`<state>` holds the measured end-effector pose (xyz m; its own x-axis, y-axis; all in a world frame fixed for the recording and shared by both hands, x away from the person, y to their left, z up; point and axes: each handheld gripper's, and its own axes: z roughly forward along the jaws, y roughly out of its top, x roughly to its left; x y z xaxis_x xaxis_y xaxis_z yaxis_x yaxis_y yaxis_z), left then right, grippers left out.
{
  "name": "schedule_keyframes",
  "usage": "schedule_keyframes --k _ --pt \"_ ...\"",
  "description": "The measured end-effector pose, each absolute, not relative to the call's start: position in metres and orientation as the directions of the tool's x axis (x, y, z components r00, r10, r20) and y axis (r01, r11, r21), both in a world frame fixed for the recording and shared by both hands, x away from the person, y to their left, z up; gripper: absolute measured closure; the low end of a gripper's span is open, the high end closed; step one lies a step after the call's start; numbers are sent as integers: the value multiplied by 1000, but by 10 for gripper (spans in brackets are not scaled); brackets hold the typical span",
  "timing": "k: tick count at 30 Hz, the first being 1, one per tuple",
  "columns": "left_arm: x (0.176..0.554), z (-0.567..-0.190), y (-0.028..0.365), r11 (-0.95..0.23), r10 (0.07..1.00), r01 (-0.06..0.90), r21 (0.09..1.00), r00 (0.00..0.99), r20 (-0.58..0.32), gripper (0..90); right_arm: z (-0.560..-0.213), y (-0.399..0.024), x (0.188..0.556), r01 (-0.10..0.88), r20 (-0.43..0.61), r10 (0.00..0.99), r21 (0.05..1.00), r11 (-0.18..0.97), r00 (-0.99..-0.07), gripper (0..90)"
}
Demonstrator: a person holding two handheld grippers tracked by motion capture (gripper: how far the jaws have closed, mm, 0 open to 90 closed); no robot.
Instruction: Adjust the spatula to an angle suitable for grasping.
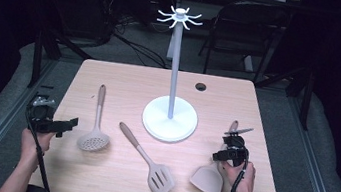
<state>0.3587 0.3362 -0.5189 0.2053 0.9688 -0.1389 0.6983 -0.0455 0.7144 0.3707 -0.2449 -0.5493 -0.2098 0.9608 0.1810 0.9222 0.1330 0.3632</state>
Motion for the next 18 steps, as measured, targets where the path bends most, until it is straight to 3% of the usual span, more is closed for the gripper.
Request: schedule_keyframes --k 18 --pt "359 -518 336 -42 969 699 714 204 -142 5 -545 -241 371 909 136 946 346 233 -295 660"
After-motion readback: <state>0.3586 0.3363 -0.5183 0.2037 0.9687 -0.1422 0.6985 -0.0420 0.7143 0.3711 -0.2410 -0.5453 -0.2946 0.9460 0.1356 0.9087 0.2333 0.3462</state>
